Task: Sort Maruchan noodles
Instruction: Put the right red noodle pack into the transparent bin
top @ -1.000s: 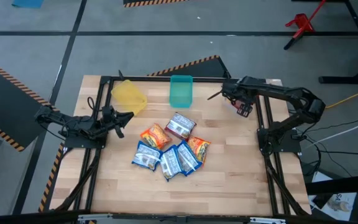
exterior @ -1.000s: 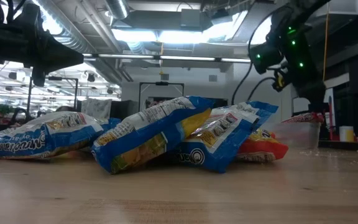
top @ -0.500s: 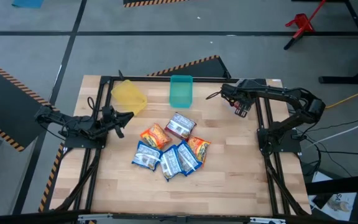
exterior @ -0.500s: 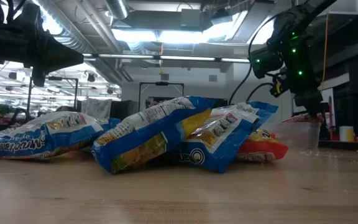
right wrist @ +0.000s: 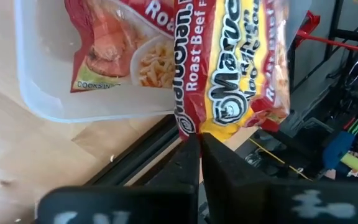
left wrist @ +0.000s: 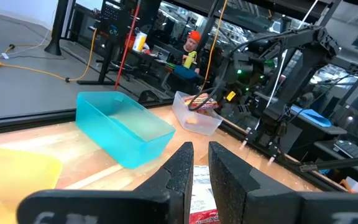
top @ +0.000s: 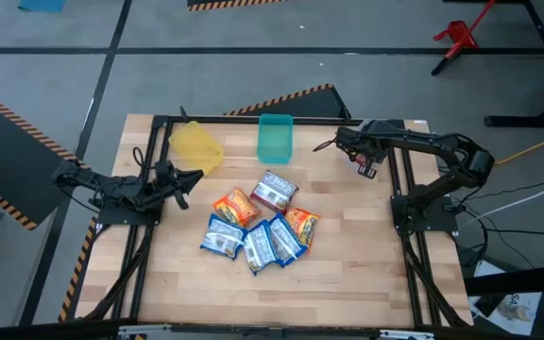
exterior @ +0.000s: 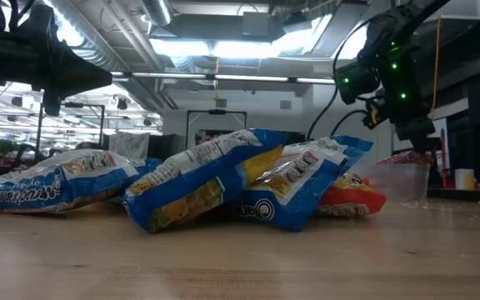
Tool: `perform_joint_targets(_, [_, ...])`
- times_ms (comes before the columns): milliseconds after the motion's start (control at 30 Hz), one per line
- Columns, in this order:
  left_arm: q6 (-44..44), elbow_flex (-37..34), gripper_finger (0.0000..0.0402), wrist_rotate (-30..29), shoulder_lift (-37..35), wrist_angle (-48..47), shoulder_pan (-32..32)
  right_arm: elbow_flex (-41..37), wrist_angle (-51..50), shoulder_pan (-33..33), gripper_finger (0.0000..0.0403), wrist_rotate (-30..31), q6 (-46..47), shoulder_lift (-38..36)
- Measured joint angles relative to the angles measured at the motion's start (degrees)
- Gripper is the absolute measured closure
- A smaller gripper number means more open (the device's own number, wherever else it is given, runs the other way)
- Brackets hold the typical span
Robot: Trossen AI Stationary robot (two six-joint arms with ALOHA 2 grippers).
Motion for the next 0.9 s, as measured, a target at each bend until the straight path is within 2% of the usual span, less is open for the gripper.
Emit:
perform_joint_targets(233, [0.00,0.00,0.0357,0.00,0.00,0.00,0.00,5.71,-2.58,2.08,0.0402,-2.97,1.33,-1.71])
perform_joint_targets(400, [-0.02,0.00,0.0357,0.00,0.00,0.00,0.00,8.38,-2.56,3.53,0.0400,-7.92,1.31,-1.81])
perform_joint_targets(500, [0.02,0.00,0.0357,0.00,0.00,0.00,0.00,8.37,-3.49,3.27,0.0385,-4.10,6.16,-1.81])
perform_joint_targets(567, [0.04,0.00,0.0357,0.00,0.00,0.00,0.00,8.37,-4.28,1.85,0.0365,2.78,13.09,-1.81])
perform_joint_targets(633, [0.04,0.00,0.0357,0.00,0.00,0.00,0.00,8.37,-4.53,0.34,0.0338,5.78,15.35,-1.81])
perform_joint_targets(800, [0.07,0.00,0.0357,-0.01,0.00,0.00,0.00,8.36,-0.03,-5.26,0.0236,2.79,16.53,-1.81])
perform_joint_targets(900, [0.09,0.00,0.0357,-0.02,0.00,0.00,0.00,8.37,2.30,-8.53,0.0167,3.99,18.56,-1.81])
